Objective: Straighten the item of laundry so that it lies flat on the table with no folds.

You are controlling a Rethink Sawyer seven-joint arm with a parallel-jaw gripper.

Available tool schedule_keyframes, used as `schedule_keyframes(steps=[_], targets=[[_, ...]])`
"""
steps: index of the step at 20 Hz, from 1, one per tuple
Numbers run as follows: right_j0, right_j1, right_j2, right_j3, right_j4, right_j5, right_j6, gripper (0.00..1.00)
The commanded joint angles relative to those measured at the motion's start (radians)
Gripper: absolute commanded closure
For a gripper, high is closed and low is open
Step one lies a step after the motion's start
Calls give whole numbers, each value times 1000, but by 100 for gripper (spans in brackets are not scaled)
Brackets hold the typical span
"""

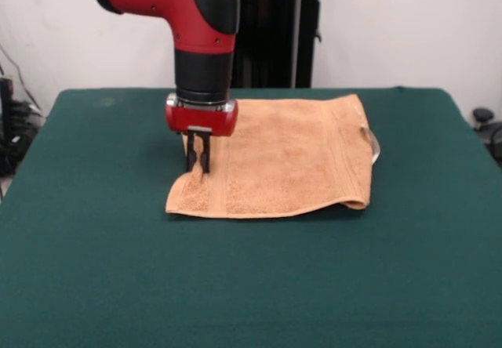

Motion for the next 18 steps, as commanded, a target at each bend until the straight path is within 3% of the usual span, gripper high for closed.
schedule_keyframes(steps=[1,9,14,18], targets=[[24,125,81,-116,46,67,131,100],[53,112,55,-122,61,72,138,100],[116,40,-55,-156,32,26,103,100],[121,-5,-88,-170,26,120,73,100]])
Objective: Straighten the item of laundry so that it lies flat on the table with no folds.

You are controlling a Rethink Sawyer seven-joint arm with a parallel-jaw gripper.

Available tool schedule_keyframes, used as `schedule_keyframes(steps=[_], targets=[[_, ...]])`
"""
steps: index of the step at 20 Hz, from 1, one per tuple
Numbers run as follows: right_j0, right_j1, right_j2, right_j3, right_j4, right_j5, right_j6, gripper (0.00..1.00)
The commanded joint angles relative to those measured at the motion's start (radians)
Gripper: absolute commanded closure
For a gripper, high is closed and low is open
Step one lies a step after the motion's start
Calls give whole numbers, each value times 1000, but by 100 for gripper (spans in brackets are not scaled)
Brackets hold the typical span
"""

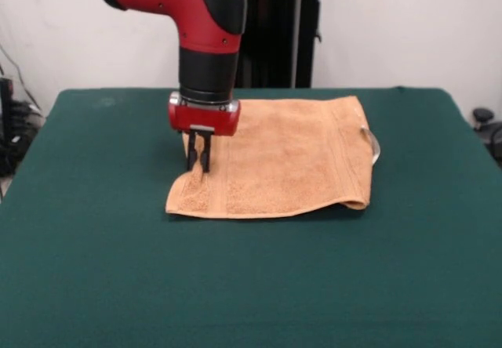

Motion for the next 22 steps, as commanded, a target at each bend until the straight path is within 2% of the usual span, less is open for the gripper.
schedule_keyframes(steps=[1,14,22], targets=[[40,-8,-26,-143,23,117,74,100],[9,-117,-51,-139,-41,228,23,100],[22,-93,-64,-146,-48,195,60,100]])
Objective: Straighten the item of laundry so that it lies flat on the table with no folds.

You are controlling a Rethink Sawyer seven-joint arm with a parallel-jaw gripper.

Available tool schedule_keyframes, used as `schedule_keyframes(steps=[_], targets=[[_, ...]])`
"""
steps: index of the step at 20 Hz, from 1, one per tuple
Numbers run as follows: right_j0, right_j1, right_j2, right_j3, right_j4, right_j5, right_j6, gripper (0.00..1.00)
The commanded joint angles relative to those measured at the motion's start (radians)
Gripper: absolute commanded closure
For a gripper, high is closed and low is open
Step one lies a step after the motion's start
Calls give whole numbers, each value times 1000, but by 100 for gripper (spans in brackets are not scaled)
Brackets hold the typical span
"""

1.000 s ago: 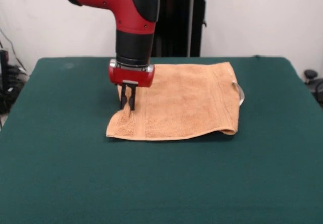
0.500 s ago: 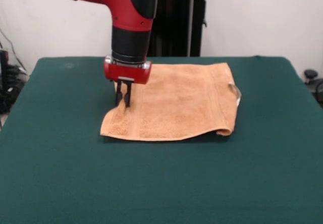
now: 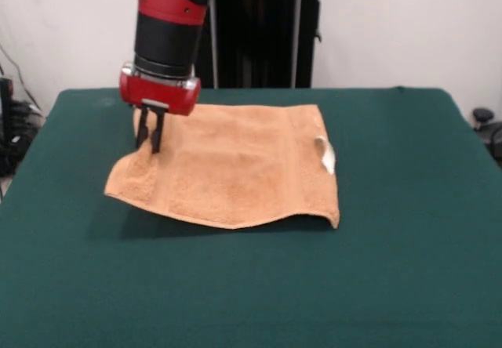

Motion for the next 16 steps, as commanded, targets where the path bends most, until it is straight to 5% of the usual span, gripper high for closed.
schedule_keyframes(steps=[1,12,13,16], targets=[[12,32,19,-86,-28,55,65,100],[-66,107,126,-95,-28,8,78,100],[-64,107,126,-98,-37,2,72,0],[-54,94,117,-84,-29,4,84,0]])
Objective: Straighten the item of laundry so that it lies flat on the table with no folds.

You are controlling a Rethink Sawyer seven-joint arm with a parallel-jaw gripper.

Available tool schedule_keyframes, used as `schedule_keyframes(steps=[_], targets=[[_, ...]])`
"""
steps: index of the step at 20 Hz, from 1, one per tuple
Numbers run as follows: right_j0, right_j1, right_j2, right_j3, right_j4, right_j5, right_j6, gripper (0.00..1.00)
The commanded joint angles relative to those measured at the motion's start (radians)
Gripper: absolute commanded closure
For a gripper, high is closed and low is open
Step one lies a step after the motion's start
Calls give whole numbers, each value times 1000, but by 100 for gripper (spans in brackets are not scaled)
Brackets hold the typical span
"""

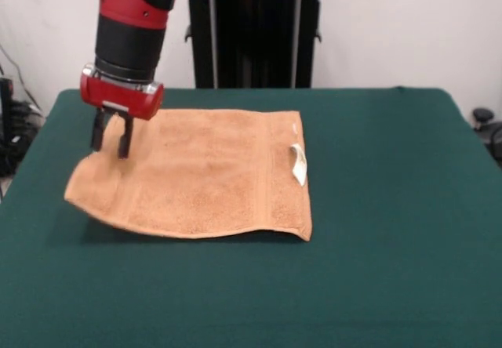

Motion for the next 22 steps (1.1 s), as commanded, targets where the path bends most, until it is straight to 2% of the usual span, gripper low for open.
schedule_keyframes(steps=[1,5,9,14,18,22], targets=[[9,47,136,-14,-24,6,92,0],[62,-61,111,82,24,79,137,0],[120,-122,77,168,77,91,211,0],[91,-165,153,269,127,132,220,0],[46,-104,225,289,134,43,218,0],[61,-16,208,247,136,-38,227,0]])
